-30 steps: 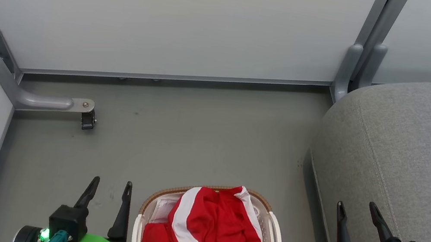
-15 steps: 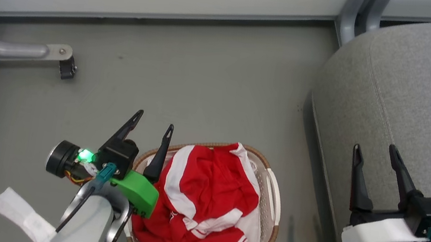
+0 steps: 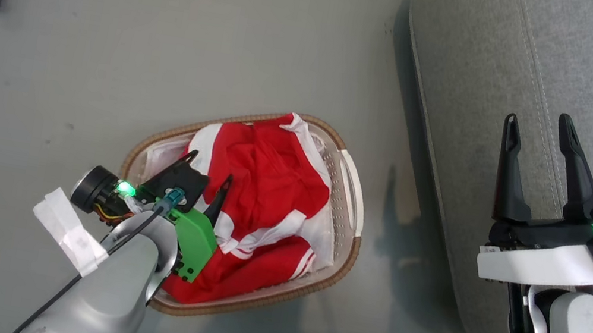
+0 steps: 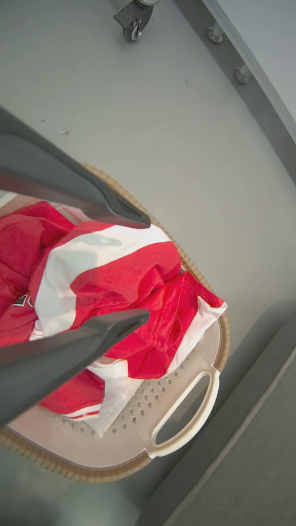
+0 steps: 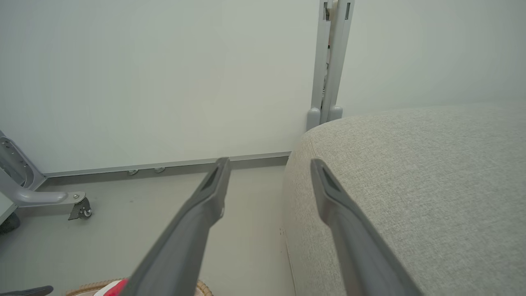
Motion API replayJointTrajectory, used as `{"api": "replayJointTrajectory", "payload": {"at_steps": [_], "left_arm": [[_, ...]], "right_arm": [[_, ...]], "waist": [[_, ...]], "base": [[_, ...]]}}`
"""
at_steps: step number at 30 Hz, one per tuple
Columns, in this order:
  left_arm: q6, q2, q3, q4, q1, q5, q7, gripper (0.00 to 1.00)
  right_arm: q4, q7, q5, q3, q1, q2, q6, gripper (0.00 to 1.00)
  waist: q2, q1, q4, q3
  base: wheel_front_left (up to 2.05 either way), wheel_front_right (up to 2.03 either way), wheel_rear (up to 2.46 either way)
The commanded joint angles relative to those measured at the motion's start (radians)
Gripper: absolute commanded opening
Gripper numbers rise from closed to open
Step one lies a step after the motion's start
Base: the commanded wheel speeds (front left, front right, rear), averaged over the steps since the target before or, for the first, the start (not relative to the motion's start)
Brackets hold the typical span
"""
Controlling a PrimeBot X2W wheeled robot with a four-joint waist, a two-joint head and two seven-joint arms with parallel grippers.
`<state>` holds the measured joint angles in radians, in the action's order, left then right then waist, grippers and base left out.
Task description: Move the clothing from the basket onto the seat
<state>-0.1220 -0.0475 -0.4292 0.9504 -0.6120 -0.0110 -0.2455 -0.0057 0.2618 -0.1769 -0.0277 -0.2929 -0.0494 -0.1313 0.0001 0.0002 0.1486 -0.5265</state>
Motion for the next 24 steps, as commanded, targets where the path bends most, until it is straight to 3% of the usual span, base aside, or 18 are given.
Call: {"api": "replayJointTrajectory", "payload": {"at_steps": [1, 3, 14, 18, 19, 20, 22, 23, 24], "left_arm": [[-0.001, -0.011, 0.0, 0.024, -0.033, -0.008, 0.006, 1.0], [0.001, -0.01, -0.003, 0.062, -0.058, -0.011, 0.011, 1.0], [0.124, -0.034, 0.036, 0.223, -0.169, -0.034, 0.055, 1.0], [0.132, -0.04, 0.042, 0.25, -0.19, -0.047, 0.044, 1.0], [0.127, -0.039, 0.043, 0.256, -0.194, -0.052, 0.04, 0.88], [0.125, -0.037, 0.044, 0.26, -0.197, -0.055, 0.039, 0.54], [0.115, -0.031, 0.042, 0.265, -0.2, -0.064, 0.031, 0.24], [0.11, -0.028, 0.043, 0.267, -0.199, -0.07, 0.026, 0.02], [0.106, -0.025, 0.043, 0.267, -0.199, -0.076, 0.021, 0.0]], "right_arm": [[-0.01, 0.005, -0.01, -0.004, -0.019, -0.002, 0.001, 1.0], [-0.015, 0.005, -0.02, -0.006, -0.027, -0.002, 0.001, 1.0], [-0.029, 0.005, -0.065, -0.027, -0.065, -0.002, 0.001, 1.0], [-0.024, 0.005, -0.071, -0.031, -0.073, -0.002, 0.001, 1.0], [-0.021, 0.005, -0.073, -0.033, -0.074, -0.002, 0.001, 1.0], [-0.019, 0.005, -0.075, -0.033, -0.076, -0.002, 0.001, 1.0], [-0.015, 0.005, -0.075, -0.034, -0.079, -0.002, 0.001, 1.0], [-0.012, 0.005, -0.075, -0.034, -0.078, -0.002, 0.001, 1.0], [-0.01, 0.005, -0.074, -0.035, -0.078, -0.002, 0.001, 1.0]], "waist": [[-0.0001, -0.0002, 0.1, -0.139], [-0.0001, -0.0002, 0.108, -0.163], [-0.0001, -0.0002, 0.139, -0.254], [-0.0001, -0.0002, 0.142, -0.265], [-0.0001, -0.0002, 0.142, -0.267], [-0.0001, -0.0002, 0.141, -0.267], [-0.0001, -0.0002, 0.138, -0.265], [-0.0001, -0.0002, 0.136, -0.261], [-0.0001, -0.0002, 0.135, -0.257]], "base": [[0.0, 0.0, 0.0], [0.0, 0.0, 0.0], [0.0, 0.0, 0.0], [0.0, 0.0, 0.0], [0.0, 0.0, 0.0], [0.0, 0.0, 0.0], [0.0, 0.0, 0.0], [0.0, 0.0, 0.0], [0.0, 0.0, 0.0]]}}
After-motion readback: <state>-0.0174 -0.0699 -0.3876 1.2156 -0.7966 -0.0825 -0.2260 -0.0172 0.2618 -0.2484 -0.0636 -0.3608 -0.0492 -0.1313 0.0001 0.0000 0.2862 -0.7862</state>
